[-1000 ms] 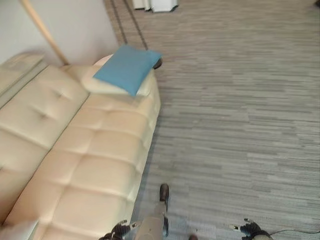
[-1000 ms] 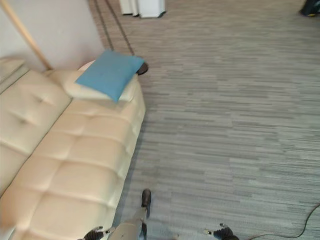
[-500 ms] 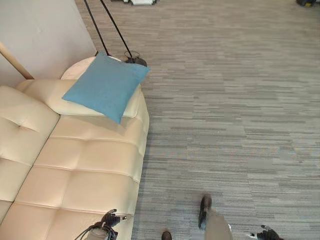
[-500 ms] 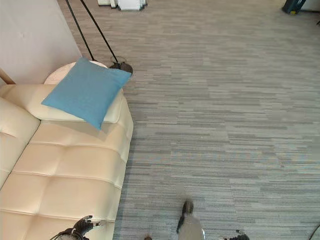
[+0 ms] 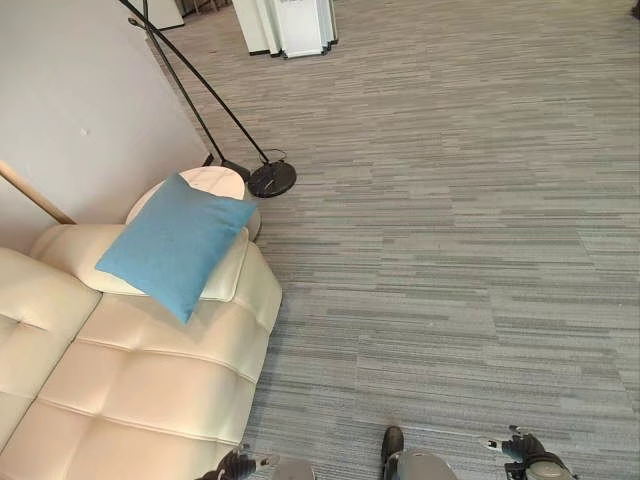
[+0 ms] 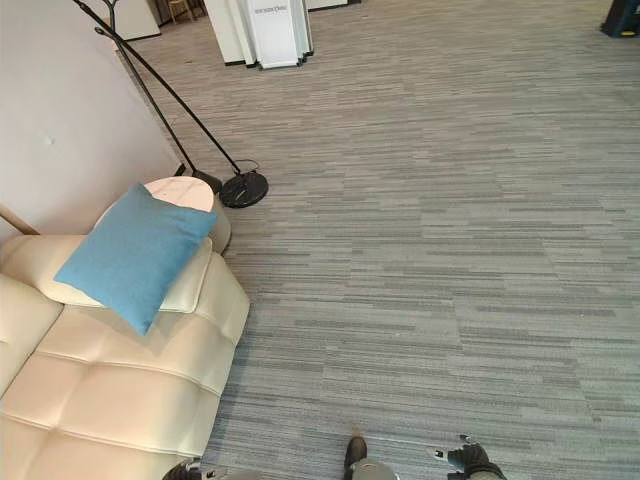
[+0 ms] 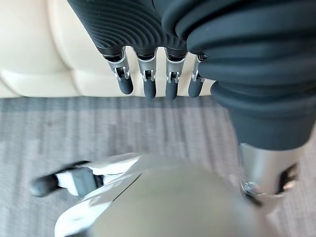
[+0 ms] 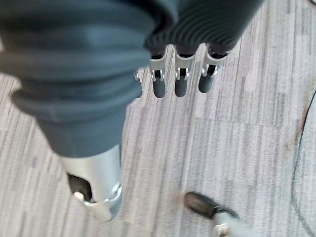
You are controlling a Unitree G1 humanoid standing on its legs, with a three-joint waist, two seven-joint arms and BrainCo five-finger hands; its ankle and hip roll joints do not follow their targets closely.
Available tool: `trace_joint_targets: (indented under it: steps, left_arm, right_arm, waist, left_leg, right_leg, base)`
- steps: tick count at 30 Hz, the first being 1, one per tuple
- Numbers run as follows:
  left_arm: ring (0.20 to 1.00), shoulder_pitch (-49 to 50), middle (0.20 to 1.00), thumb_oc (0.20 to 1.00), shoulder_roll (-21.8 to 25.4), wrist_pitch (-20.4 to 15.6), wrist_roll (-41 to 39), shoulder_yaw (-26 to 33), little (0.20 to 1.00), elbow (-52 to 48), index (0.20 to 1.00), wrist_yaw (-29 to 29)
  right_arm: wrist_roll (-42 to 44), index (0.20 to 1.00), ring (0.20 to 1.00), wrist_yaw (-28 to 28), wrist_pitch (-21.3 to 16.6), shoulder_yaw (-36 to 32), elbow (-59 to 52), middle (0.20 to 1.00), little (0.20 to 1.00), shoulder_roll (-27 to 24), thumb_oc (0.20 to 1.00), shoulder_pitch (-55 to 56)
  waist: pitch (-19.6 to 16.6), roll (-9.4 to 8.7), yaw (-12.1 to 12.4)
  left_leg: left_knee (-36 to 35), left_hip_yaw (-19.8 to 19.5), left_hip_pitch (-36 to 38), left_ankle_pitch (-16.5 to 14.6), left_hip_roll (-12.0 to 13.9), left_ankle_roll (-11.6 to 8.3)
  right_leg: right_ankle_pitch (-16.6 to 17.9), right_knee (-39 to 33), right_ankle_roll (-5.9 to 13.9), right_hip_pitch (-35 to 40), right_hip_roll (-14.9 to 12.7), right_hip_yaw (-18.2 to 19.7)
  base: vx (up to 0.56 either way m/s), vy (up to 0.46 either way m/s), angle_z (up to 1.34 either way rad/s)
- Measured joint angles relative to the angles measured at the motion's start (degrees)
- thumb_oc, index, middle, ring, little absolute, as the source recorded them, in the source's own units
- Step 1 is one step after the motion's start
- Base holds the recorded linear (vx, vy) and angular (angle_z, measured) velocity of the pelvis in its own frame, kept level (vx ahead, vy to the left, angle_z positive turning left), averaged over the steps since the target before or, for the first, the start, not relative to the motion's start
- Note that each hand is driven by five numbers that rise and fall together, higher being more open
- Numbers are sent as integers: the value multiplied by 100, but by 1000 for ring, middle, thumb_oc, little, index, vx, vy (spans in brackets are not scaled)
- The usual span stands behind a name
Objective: Pick up all the scattered cushions and arrange them neatly on the sofa.
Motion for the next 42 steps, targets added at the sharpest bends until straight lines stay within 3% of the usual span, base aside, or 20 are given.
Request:
trace_joint_targets:
  steps: [1, 2, 3, 4, 6, 9, 10, 11, 12, 13, 14, 16, 20, 22, 24, 30, 32, 35, 37, 42]
  left_arm:
    - [1000, 6, 1000, 1000, 60, 40, -36, 1, 1000, -17, 1000, 2]
    - [1000, 65, 1000, 1000, 84, 71, -103, -5, 1000, 21, 1000, 6]
    - [1000, 149, 1000, 1000, 54, 84, -140, -2, 1000, 16, 1000, -5]
    - [1000, 239, 1000, 1000, -66, 70, -168, 47, 1000, 19, 1000, 9]
    - [1000, 382, 1000, 1000, 60, 142, -177, 47, 1000, 115, 1000, -2]
    - [1000, 429, 1000, 1000, 217, 152, -170, 62, 1000, 119, 1000, 2]
    - [1000, 372, 1000, 1000, 263, 171, -160, 60, 1000, 55, 1000, 4]
    - [1000, 349, 1000, 1000, 173, 166, -153, 50, 1000, -22, 1000, 0]
    - [1000, 514, 1000, 1000, 101, 134, -154, 49, 1000, -75, 1000, 18]
    - [1000, 460, 1000, 1000, 152, 160, -141, 163, 1000, -36, 1000, 36]
    - [1000, 475, 1000, 1000, 291, 244, -127, 270, 1000, 202, 1000, 24]
    - [1000, 283, 1000, 1000, 411, 256, -104, 286, 1000, 254, 1000, 9]
    - [1000, 158, 1000, 1000, 421, 287, -103, 236, 1000, 235, 1000, 14]
    - [1000, 152, 1000, 1000, 488, 283, -104, 240, 1000, 207, 1000, 56]
    - [1000, -196, 1000, 1000, 412, 273, -110, -20, 1000, 215, 1000, 88]
    - [1000, -247, 1000, 1000, 459, 154, -112, 10, 1000, 348, 1000, 106]
    - [1000, -266, 1000, 1000, 645, 127, -111, -13, 1000, 405, 1000, 101]
    - [1000, -287, 1000, 1000, 553, 135, -110, -12, 1000, 437, 1000, 84]
    - [1000, -156, 1000, 1000, 499, 154, -109, 2, 1000, 508, 1000, 81]
    - [1000, -138, 1000, 1000, 444, 92, -109, 14, 1000, 417, 1000, 85]
  right_arm:
    - [4, 1000, 1000, -17, -8, 239, -46, 1000, 1000, 81, 1000, -47]
    - [0, 1000, 1000, -18, -3, 275, -36, 1000, 1000, 113, 1000, -32]
    - [-5, 1000, 1000, -56, 6, 469, -22, 1000, 1000, 89, 1000, 94]
    - [-10, 1000, 1000, -57, -3, 563, -28, 1000, 1000, -16, 1000, 195]
    - [-14, 1000, 1000, -99, -8, 539, -170, 1000, 1000, -19, 1000, 174]
    - [-19, 1000, 1000, -129, 21, 454, -150, 1000, 1000, 106, 1000, 214]
    - [-20, 1000, 1000, -122, 11, 433, -157, 1000, 1000, 127, 1000, 289]
    - [-38, 1000, 1000, -121, -1, 432, -143, 1000, 1000, -7, 1000, 459]
    - [-78, 1000, 1000, -105, 30, 431, -142, 1000, 1000, -100, 1000, 485]
    - [-86, 1000, 1000, -128, 40, 420, -146, 1000, 1000, -1, 1000, 405]
    - [-121, 1000, 1000, -99, -8, 422, -282, 1000, 1000, 201, 1000, 364]
    - [-126, 1000, 1000, -66, 68, 388, 30, 1000, 1000, 426, 1000, 483]
    - [-126, 1000, 1000, -47, 123, 383, 30, 1000, 1000, 447, 1000, 479]
    - [-125, 1000, 1000, -52, 105, 376, -46, 1000, 1000, 463, 1000, 375]
    - [-109, 1000, 1000, -56, 0, 349, -115, 1000, 1000, 462, 1000, 437]
    - [10, 1000, 1000, -48, 2, 448, 121, 1000, 1000, 530, 1000, 366]
    - [12, 1000, 1000, -45, 18, 341, 79, 1000, 1000, 608, 1000, 411]
    - [14, 1000, 1000, -55, 18, 163, 189, 1000, 1000, 507, 1000, 406]
    - [12, 1000, 1000, -54, -27, 160, 71, 1000, 1000, 282, 1000, 409]
    - [13, 1000, 1000, 37, -9, 84, 85, 1000, 1000, 250, 1000, 433]
  waist:
    - [-18, 115, 149]
    - [-16, 88, 249]
    - [-88, 154, 239]
    - [-140, 457, 294]
    - [-181, 270, 289]
    - [-198, -168, 356]
    - [-113, -264, 283]
    - [-265, 312, 109]
    - [-349, 698, 328]
    - [-300, 527, 381]
    - [-383, 38, 320]
    - [-490, -431, 395]
    - [-560, -414, 368]
    - [-484, -452, 472]
    - [-353, -135, 104]
    - [-19, -141, 14]
    - [29, -541, -66]
    - [139, -638, -127]
    - [171, -266, -245]
    - [137, -55, -419]
  left_leg:
    - [-3783, 565, -185, 109, -146, 32]
    - [-4244, 610, -237, 215, -332, 84]
    - [-4821, 728, -134, 431, -418, 107]
    - [-5082, 589, -148, 429, -300, 65]
    - [-5053, 947, -344, 533, -233, 68]
    - [-4852, 2309, -400, 253, -437, 515]
    - [-4322, 2890, -248, 128, -687, 1111]
    - [-4211, 3040, 22, -238, -468, 1910]
    - [-4652, 2829, 416, -447, -124, 2050]
    - [-4756, 2858, 478, 123, -215, 2156]
    - [-4437, 2855, 422, 263, -421, 2090]
    - [-3770, 2764, 346, -5, -590, 1978]
    - [-4228, 2239, 912, -272, -860, 1843]
    - [-4520, 1829, 1318, -288, -941, 1766]
    - [-4594, 630, 1367, -111, -765, 1497]
    - [-4468, -507, 1496, -254, -587, 1127]
    - [-4498, -835, 1421, -315, -661, 957]
    - [-3556, -992, 1161, -709, -868, 638]
    - [-3751, -1081, 1657, -752, -809, 667]
    - [-4709, -1407, 2173, -608, -538, 539]
  right_leg:
    - [113, -927, 286, 826, 414, -542]
    - [-2, -911, 626, 977, 476, -629]
    - [-467, -846, 1867, 1187, 512, -910]
    - [-670, -193, 1081, 1038, 486, -944]
    - [-528, -439, 326, 1307, 609, -780]
    - [-787, -706, 781, 1664, 579, -1137]
    - [-785, -84, 989, 1639, 644, -1209]
    - [-640, 921, 1447, 1353, 1018, -1264]
    - [-1208, 1874, 1237, 1068, 1058, -1157]
    - [-1585, 2356, 1074, 870, 611, -1026]
    - [-1736, 1521, 1588, 896, -330, -593]
    - [-1544, 644, 1264, 1623, -273, -1105]
    - [-833, 2929, 1273, 1143, -735, -1312]
    - [-872, 3873, 1537, 525, -1024, -667]
    - [-1175, 3036, 1009, 165, -503, -123]
    - [-2, -30, 1445, -409, -461, 1215]
    - [149, -307, 1446, -471, -446, 1365]
    - [259, -761, 1505, -198, -333, 1310]
    - [331, -804, 1443, 72, 44, 1306]
    - [839, -818, 707, 267, 322, 1279]
  base:
    - [503, -31, 23]
    - [382, -6, 39]
    - [181, 2, 10]
    - [184, 3, -7]
    - [353, 49, 9]
    - [287, 57, 50]
    - [415, 116, 141]
    - [325, 100, 109]
    - [309, 126, 31]
    - [214, 128, 3]
    - [283, 190, 65]
    - [231, 219, 117]
    - [176, 183, 103]
    - [179, 9, 115]
    - [164, -79, 206]
    - [155, -79, 117]
    - [280, -86, 169]
    - [243, -77, 121]
    - [276, -117, 75]
    - [341, -201, 53]
